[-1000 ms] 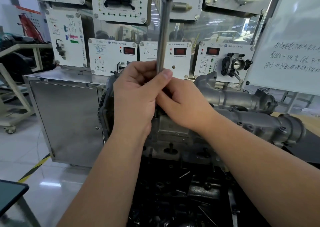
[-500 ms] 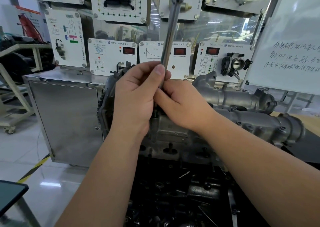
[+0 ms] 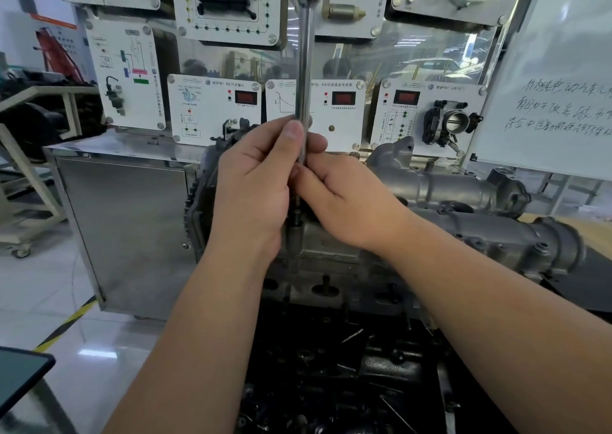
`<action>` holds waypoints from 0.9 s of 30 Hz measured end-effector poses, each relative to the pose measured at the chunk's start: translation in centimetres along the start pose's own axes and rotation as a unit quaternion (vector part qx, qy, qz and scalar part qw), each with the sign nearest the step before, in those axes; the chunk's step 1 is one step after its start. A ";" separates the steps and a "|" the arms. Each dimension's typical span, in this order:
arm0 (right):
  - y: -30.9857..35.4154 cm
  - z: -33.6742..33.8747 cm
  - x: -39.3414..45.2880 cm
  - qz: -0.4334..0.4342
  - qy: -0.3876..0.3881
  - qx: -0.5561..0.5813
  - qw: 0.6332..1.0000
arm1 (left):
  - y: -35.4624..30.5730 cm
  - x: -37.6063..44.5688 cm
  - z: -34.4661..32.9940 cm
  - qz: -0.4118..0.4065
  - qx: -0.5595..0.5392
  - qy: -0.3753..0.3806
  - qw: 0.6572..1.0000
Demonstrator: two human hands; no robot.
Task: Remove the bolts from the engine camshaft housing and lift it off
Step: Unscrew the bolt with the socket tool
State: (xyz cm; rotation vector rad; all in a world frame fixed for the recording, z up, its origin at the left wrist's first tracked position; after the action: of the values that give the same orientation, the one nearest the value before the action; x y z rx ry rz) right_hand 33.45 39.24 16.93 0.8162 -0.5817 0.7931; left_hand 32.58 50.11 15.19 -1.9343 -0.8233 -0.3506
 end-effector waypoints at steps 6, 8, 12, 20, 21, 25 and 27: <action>0.0 0.3 -0.2 0.012 -0.018 -0.002 1.000 | 0.1 -0.2 -0.3 -0.032 -0.030 -0.040 0.998; 0.0 0.3 -0.2 0.014 -0.017 -0.001 1.000 | 0.1 -0.4 -0.5 -0.034 -0.023 -0.032 0.999; 0.1 0.0 0.0 0.004 0.004 0.011 1.000 | 0.0 -0.3 -0.5 -0.001 0.010 0.006 1.000; -0.2 0.2 -0.1 -0.004 -0.006 0.009 1.000 | -0.4 -0.4 -0.4 -0.034 0.005 -0.006 0.999; -0.1 0.3 -0.1 0.003 -0.014 0.009 1.000 | -0.4 -0.3 -0.3 -0.042 0.005 -0.014 0.999; 0.0 0.3 -0.2 0.015 -0.030 0.006 0.999 | -0.4 -0.2 -0.1 -0.042 0.001 -0.023 0.999; 0.0 0.4 -0.2 0.010 -0.022 0.006 1.000 | -0.4 -0.2 -0.2 -0.016 -0.001 0.000 1.000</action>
State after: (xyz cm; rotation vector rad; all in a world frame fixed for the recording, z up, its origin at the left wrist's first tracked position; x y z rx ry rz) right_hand 33.28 38.85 17.00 0.8410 -0.6255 0.7992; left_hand 32.21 50.00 15.42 -1.9257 -0.8552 -0.3700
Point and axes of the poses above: each hand's wrist, its own x-axis towards the middle knuckle, its own z-axis out of the back of the hand, y = z × x, the point moved 3 cm from there along x, towards the middle knuckle, and after that the axes turned 9 degrees about -y, right-handed, at the moved point
